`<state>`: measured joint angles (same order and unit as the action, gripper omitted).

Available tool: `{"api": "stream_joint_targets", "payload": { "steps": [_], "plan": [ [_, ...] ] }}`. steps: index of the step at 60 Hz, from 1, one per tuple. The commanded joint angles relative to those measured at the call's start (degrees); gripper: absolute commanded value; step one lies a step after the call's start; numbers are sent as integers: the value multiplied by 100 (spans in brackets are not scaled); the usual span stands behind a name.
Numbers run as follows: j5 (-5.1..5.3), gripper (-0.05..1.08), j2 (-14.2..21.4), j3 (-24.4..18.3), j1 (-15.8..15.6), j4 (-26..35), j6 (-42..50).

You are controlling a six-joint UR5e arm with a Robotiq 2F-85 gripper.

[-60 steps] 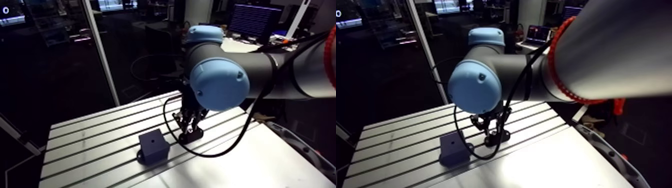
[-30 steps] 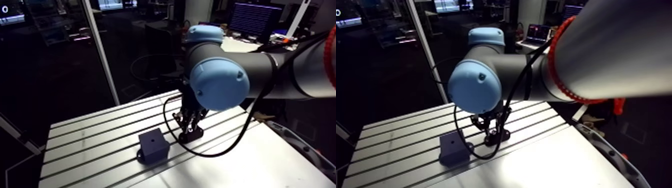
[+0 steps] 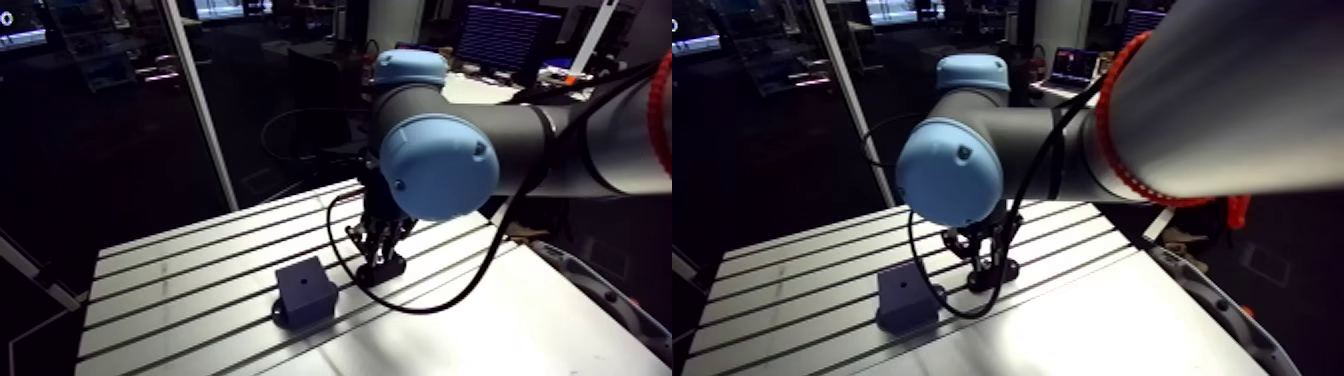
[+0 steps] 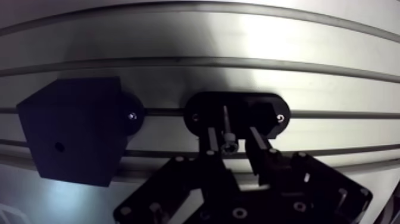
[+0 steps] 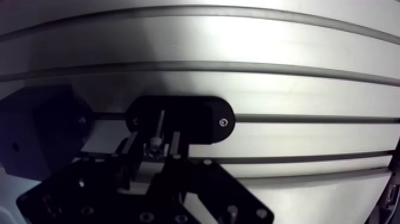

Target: Pick up the M10 bolt and insert it into the hole until fully seated.

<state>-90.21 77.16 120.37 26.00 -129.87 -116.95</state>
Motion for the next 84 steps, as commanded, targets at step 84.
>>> {"api": "stream_joint_targets", "payload": {
  "steps": [84],
  "plan": [
    [-46,76,-13,-26,-6,18,-17]
  ]
}}
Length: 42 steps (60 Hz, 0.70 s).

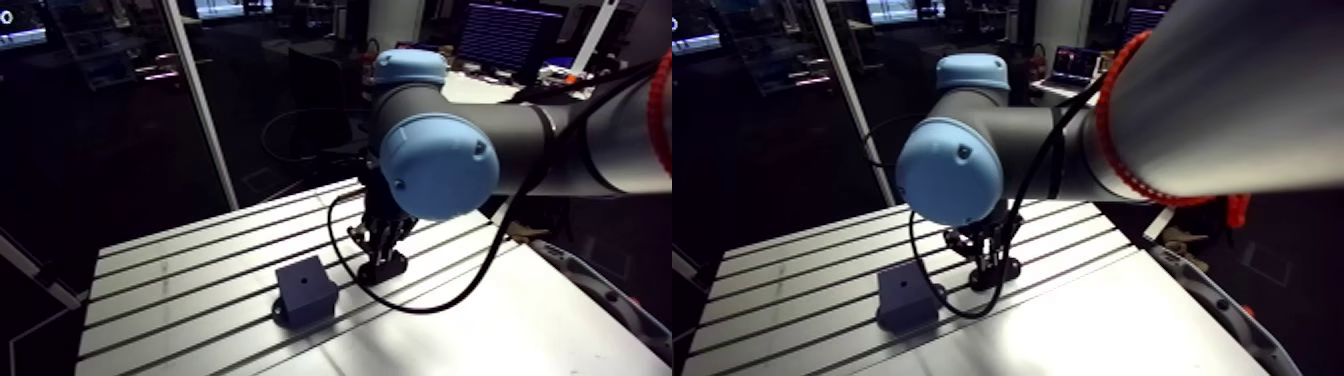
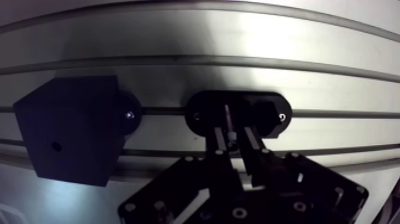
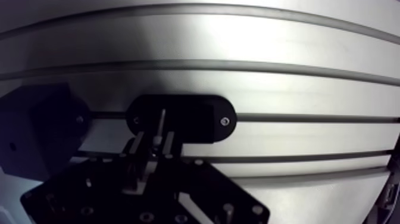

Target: Pick up the M10 bolt and insert it into the hole until fully seated.

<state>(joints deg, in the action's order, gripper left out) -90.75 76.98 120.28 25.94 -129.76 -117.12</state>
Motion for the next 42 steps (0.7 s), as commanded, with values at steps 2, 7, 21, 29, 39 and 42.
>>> {"api": "stream_joint_targets", "payload": {
  "steps": [2,7,21,29,39,42],
  "plan": [
    [9,76,13,-24,0,7,0],
    [25,80,65,-42,0,31,0],
    [9,92,247,-198,0,185,44],
    [18,100,395,-286,-9,292,53],
    [51,105,528,-390,-25,570,53],
    [53,106,562,-402,-26,599,60]
  ]
}}
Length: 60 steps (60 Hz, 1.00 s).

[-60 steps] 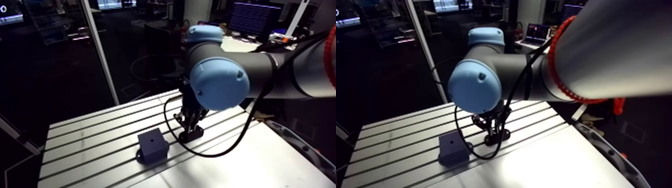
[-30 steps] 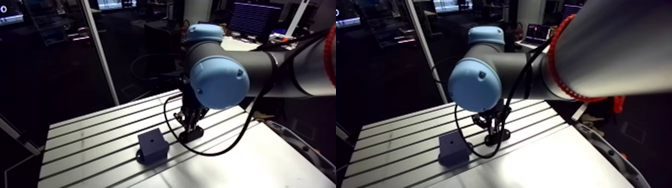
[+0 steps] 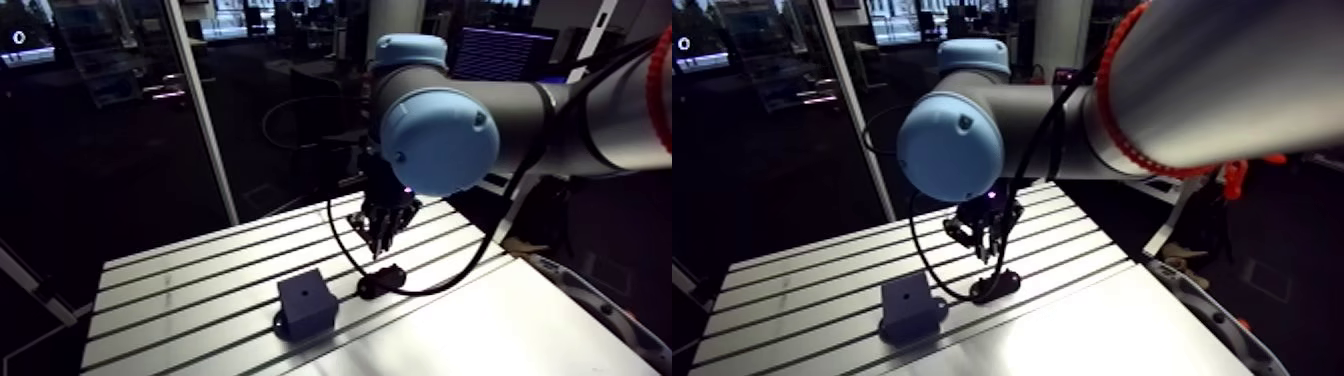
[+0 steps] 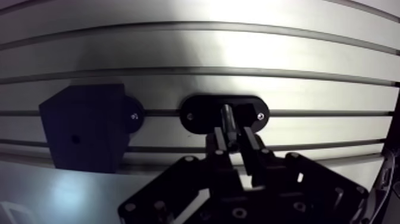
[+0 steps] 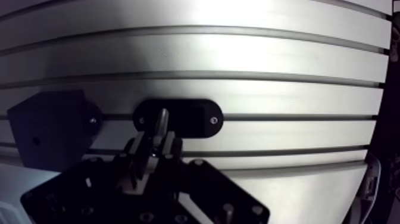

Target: Pick up the M10 bolt and insert it into the hole until fully seated.

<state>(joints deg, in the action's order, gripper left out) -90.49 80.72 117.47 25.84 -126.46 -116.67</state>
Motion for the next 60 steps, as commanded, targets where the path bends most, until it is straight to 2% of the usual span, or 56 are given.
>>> {"api": "stream_joint_targets", "payload": {
  "steps": [1,11,17,19,22,24,26,31,42,46,53,54,55,56,57,59,60],
  "plan": [
    [35,107,207,-145,-24,311,24],
    [70,108,338,-274,-50,671,108],
    [191,108,435,-481,-69,1115,188],
    [201,108,461,-535,-77,1238,222],
    [203,108,495,-610,-85,1376,264],
    [211,108,526,-799,-127,1711,392],
    [211,108,526,-799,-127,1711,392],
    [196,108,521,-1280,-357,2533,655],
    [186,108,403,-1753,-690,3405,834],
    [152,108,254,-1924,-920,3740,843],
    [86,108,71,-2101,-1108,3985,843],
    [44,108,18,-2138,-1167,4044,850],
    [44,108,18,-2138,-1167,4044,850],
    [-38,108,-35,-2181,-1235,4106,852],
    [-38,108,-35,-2181,-1235,4106,852],
    [-173,108,-133,-2244,-1345,4190,875],
    [-173,108,-133,-2244,-1345,4190,875]
  ]
}}
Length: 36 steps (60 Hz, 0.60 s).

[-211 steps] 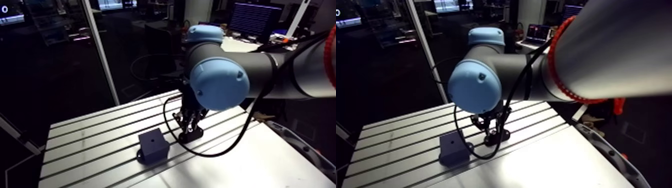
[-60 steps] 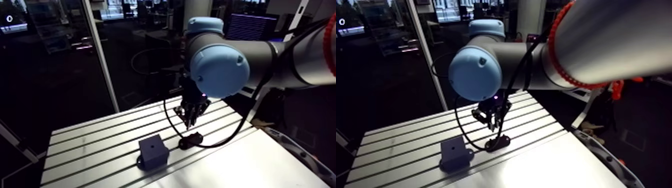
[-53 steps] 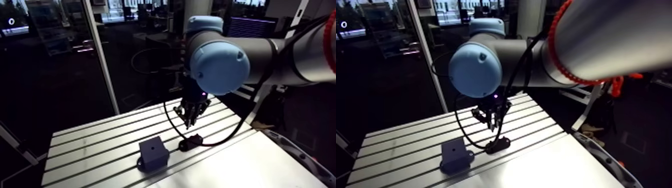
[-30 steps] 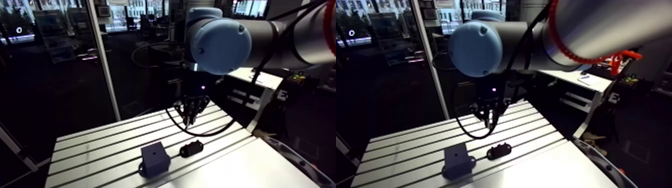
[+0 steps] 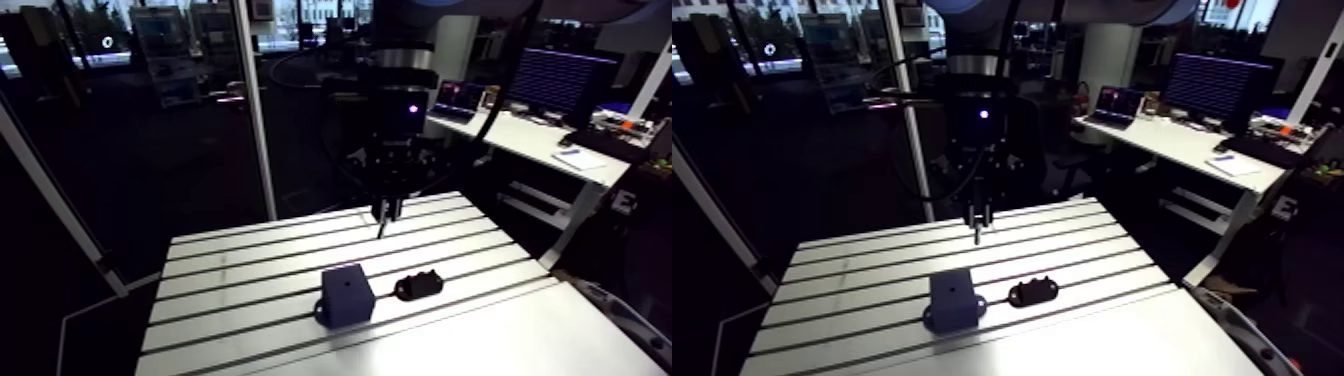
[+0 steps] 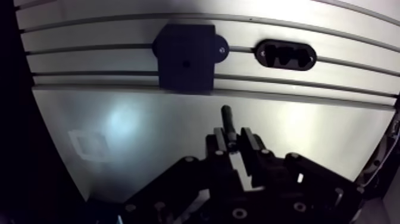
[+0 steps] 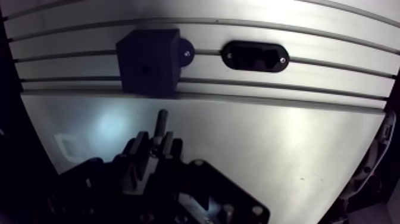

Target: Pick up the M10 bolt and insert it into the hole until fully seated.

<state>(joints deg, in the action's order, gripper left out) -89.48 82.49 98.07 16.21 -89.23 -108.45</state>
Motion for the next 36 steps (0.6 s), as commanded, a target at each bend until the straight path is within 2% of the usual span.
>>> {"api": "stream_joint_targets", "payload": {
  "steps": [1,4,6,10,19,28,36],
  "plan": [
    [-328,108,-346,-332,-427,472,93],
    [-374,108,-381,-358,-448,473,137],
    [-461,108,-452,-401,-508,481,161],
    [-494,108,-547,-464,-569,496,169],
    [-514,108,-777,-597,-806,622,178],
    [-471,108,-886,-609,-906,587,204],
    [-503,108,-940,-601,-918,571,273]
  ]
}}
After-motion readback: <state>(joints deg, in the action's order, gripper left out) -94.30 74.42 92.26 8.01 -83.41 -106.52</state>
